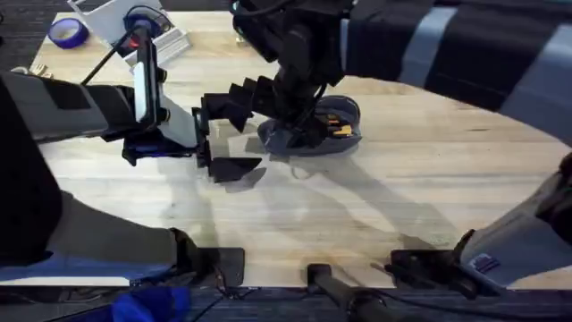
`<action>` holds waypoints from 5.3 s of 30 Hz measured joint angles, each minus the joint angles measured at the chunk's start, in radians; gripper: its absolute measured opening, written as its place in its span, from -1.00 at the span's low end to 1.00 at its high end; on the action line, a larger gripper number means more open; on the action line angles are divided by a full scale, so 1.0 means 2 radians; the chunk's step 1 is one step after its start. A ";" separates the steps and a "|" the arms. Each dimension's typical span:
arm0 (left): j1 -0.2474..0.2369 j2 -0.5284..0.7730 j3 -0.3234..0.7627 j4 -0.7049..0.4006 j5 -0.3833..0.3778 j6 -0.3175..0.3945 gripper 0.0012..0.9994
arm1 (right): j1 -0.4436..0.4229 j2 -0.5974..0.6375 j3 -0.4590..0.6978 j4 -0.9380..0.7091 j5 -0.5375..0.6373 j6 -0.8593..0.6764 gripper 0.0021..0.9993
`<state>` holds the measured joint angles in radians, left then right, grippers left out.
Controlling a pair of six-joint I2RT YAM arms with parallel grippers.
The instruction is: Unzip the bag, pick up the pens from the table one at a time and place them inside, then zip the bag closed.
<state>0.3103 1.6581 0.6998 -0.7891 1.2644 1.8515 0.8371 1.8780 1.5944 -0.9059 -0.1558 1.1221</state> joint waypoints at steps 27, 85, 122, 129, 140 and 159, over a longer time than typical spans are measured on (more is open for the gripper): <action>0.000 0.000 0.000 0.000 0.000 0.000 0.99 | -0.004 0.024 0.000 0.021 0.005 0.008 0.99; 0.000 0.000 0.000 0.000 0.000 0.000 0.99 | -0.114 0.024 0.000 0.004 -0.219 -0.197 -0.94; -0.049 0.000 0.000 0.007 0.008 0.000 0.99 | -0.183 0.073 0.000 -0.004 -0.376 -0.300 -0.94; -0.053 0.000 0.000 0.017 0.010 0.000 0.99 | -0.183 0.073 0.000 -0.004 -0.377 -0.302 -0.94; -0.053 0.000 0.000 0.019 0.010 0.000 0.99 | -0.183 0.073 0.000 -0.004 -0.379 -0.303 -0.95; -0.052 0.000 0.001 0.027 0.019 0.002 -0.91 | -0.183 0.073 0.000 -0.010 -0.379 -0.303 -0.94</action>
<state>0.2070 1.6580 0.7010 -0.7361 1.3015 1.8545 0.4709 2.0243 1.5940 -0.9264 -0.9134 0.5156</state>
